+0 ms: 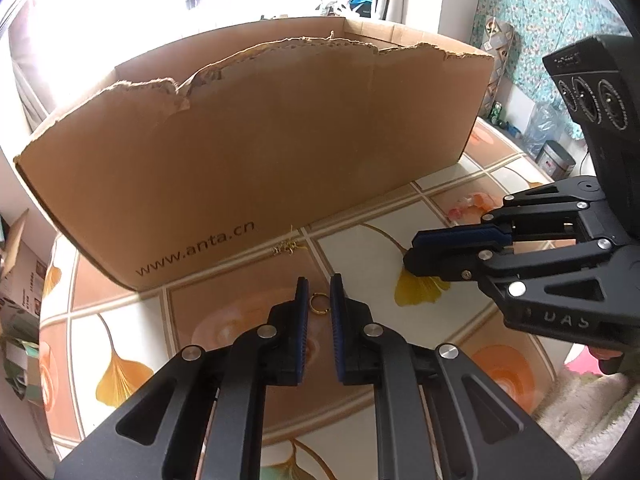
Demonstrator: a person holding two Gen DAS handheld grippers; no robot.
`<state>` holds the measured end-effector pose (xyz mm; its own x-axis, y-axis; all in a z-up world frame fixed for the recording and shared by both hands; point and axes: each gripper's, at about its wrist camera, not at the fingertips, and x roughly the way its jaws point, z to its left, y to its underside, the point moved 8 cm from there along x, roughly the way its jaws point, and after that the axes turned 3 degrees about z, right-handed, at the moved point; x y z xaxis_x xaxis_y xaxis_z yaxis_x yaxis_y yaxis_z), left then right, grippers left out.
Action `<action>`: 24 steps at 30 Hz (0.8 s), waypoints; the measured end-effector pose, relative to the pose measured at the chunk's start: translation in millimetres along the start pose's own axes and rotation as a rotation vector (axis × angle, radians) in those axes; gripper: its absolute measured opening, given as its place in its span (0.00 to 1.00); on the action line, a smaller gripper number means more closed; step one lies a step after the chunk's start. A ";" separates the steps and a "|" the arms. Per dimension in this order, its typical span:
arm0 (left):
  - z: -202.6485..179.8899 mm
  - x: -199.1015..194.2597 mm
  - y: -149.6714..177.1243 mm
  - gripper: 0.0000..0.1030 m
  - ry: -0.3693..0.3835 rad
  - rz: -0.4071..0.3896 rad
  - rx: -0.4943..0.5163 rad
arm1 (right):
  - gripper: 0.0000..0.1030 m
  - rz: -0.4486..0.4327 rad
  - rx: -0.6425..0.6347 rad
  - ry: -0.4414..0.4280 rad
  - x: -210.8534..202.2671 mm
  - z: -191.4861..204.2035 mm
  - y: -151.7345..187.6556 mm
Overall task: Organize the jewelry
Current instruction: 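Close the left tool on a small gold ring while the right tool holds its charm, then carry both charms over the box and open both tools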
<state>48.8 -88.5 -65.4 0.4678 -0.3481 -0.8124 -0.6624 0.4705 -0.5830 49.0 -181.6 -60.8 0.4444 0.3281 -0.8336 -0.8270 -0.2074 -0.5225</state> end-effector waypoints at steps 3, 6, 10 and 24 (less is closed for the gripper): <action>0.3 -5.7 2.9 0.11 0.004 -0.006 0.002 | 0.09 -0.001 0.005 0.006 -2.9 1.0 0.3; 1.9 -12.2 3.1 0.11 0.004 -0.018 0.008 | 0.09 -0.007 0.006 0.008 -6.4 2.5 0.7; 1.2 -26.9 0.5 0.11 -0.002 -0.045 0.015 | 0.09 -0.025 0.001 0.009 -14.9 6.6 -1.6; 14.5 -117.4 -72.2 0.11 -0.005 -0.330 0.035 | 0.09 -0.284 -0.081 -0.008 -94.6 20.0 -74.7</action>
<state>50.2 -69.9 71.9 0.6570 -0.4823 -0.5794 -0.4540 0.3605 -0.8148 61.8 -178.7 60.7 0.6513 0.3907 -0.6505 -0.6396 -0.1788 -0.7477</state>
